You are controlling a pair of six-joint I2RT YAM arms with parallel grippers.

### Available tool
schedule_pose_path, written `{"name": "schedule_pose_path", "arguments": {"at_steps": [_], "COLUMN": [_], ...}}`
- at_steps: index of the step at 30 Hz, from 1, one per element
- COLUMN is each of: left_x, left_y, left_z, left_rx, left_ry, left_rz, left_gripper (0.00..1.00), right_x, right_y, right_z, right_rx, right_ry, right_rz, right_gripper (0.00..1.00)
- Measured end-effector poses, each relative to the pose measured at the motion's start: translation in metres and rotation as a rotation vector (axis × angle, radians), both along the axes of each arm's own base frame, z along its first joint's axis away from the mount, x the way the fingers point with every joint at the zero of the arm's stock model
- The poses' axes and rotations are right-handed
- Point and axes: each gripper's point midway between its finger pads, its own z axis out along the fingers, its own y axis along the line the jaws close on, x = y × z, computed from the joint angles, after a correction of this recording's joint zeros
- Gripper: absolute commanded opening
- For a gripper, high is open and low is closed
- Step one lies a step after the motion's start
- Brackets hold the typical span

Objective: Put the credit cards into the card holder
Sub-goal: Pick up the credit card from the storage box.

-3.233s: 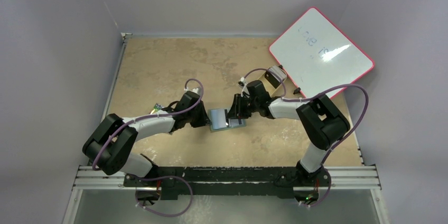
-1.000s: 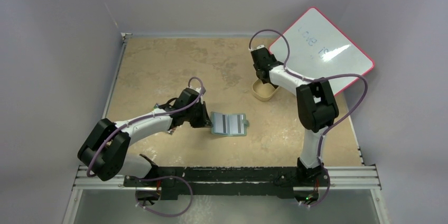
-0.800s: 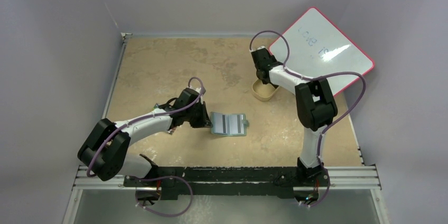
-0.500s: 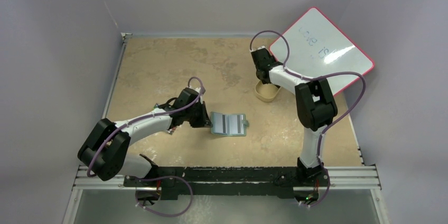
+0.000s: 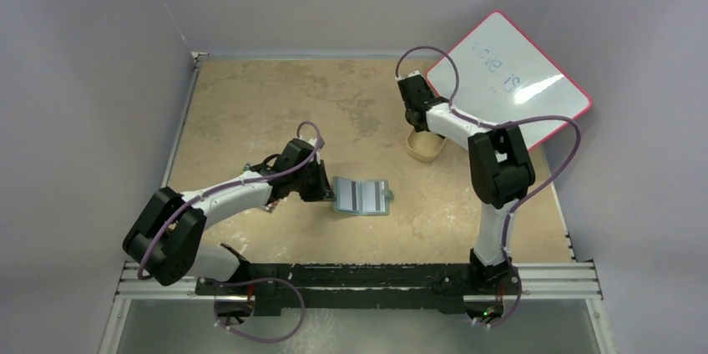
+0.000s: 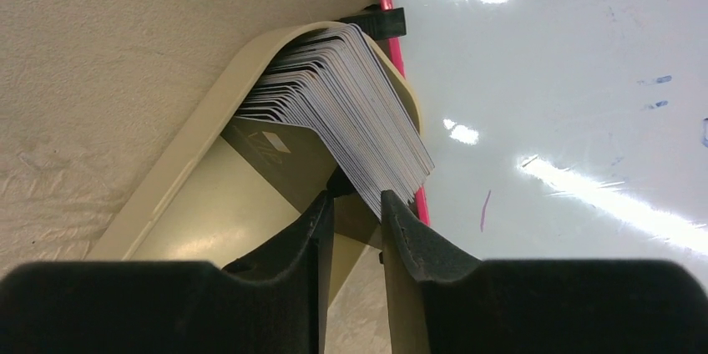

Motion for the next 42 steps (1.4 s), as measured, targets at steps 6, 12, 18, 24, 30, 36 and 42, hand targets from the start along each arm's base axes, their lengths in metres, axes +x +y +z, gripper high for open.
{"name": "schedule_pose_path", "arguments": {"at_steps": [6, 12, 18, 24, 30, 36, 42], "left_x": [0.0, 0.001, 0.001, 0.003, 0.013, 0.023, 0.032], "left_y": [0.0, 0.001, 0.001, 0.003, 0.006, 0.011, 0.007], "left_z": [0.0, 0.0, 0.0, -0.001, 0.005, 0.031, 0.082], "left_rx": [0.0, 0.0, 0.0, 0.012, 0.031, 0.016, -0.101], "left_ry": [0.0, 0.0, 0.0, -0.004, -0.016, -0.081, -0.193], "left_rz": [0.002, 0.004, 0.005, 0.021, 0.073, 0.146, 0.192], "left_gripper": [0.0, 0.0, 0.0, 0.11, 0.27, 0.4, 0.43], "right_x": [0.0, -0.002, -0.006, -0.02, -0.035, -0.06, -0.098], "right_y": [0.0, 0.0, 0.011, 0.036, 0.055, 0.083, 0.13], "right_z": [0.01, 0.013, 0.016, 0.036, 0.07, 0.094, 0.118], "right_rx": [0.011, 0.017, 0.077, 0.218, 0.378, 0.594, 0.923], "right_ry": [-0.02, -0.02, 0.009, 0.012, -0.024, -0.039, -0.042], "right_rz": [-0.002, -0.006, 0.007, 0.068, 0.115, 0.206, 0.35], "right_gripper": [0.23, 0.13, 0.02, 0.0, 0.0, 0.0, 0.0]}}
